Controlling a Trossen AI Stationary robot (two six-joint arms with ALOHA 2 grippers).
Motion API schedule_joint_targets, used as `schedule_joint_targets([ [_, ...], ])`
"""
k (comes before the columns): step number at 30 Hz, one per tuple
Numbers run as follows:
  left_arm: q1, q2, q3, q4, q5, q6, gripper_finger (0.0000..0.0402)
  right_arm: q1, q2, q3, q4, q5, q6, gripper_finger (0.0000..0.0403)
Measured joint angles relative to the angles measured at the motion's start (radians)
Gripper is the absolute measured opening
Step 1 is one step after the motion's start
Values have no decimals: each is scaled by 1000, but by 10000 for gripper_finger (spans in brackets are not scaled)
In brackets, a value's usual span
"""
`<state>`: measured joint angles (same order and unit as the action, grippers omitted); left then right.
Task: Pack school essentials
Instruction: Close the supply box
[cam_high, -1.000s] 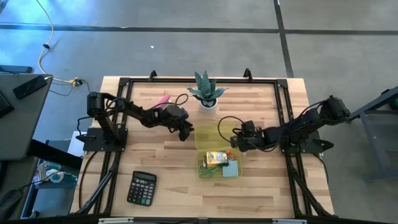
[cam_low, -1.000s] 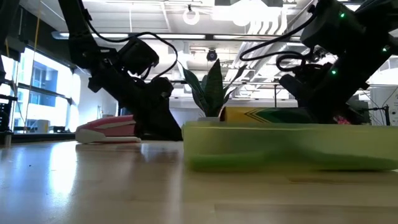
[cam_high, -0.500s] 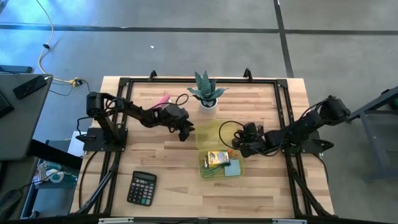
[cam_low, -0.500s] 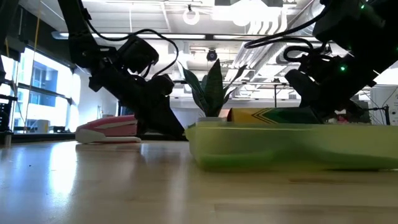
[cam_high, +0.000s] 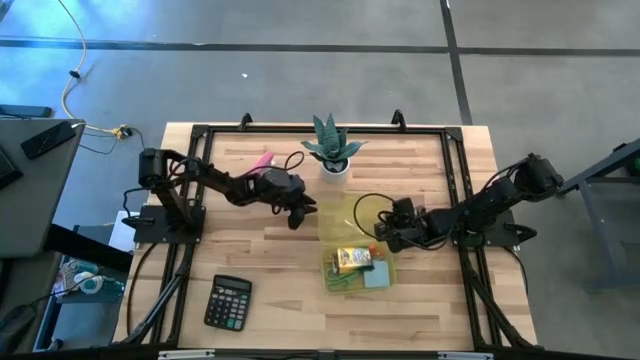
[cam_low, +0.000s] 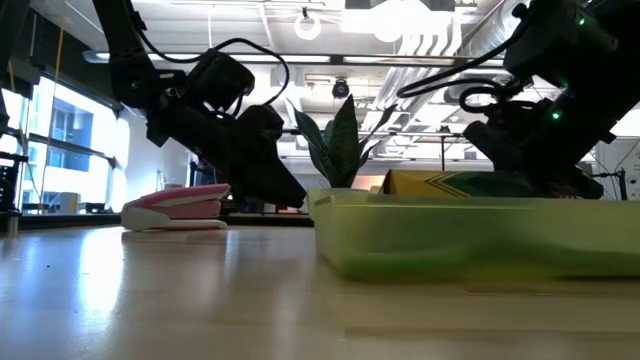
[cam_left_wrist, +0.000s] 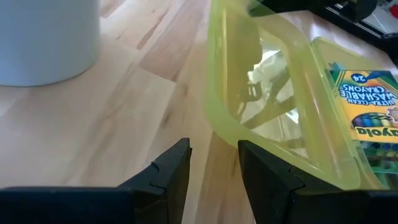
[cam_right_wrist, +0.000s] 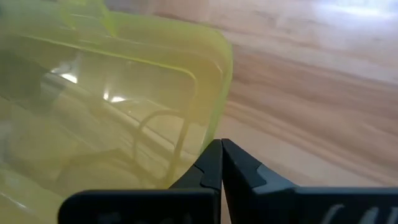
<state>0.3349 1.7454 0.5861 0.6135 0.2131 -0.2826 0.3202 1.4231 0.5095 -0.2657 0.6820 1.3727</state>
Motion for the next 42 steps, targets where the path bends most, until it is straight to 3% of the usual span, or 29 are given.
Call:
schedule_joint_targets([
  [10, -9, 0, 0, 33, 42, 25, 131, 0, 0, 0, 14, -54, 26, 17],
  [16, -9, 0, 0, 41, 53, 25, 131, 0, 0, 0, -9, -63, 33, 73],
  [22, -9, 0, 0, 49, 47, 25, 131, 1, -11, 0, -85, -39, 173, 118],
  [35, -9, 0, 2, 49, 46, 25, 131, 1, -98, 2, -175, 60, 189, 124],
  [42, -9, 0, 1, 89, 50, 25, 131, 9, -112, 2, -164, 103, 95, 124],
])
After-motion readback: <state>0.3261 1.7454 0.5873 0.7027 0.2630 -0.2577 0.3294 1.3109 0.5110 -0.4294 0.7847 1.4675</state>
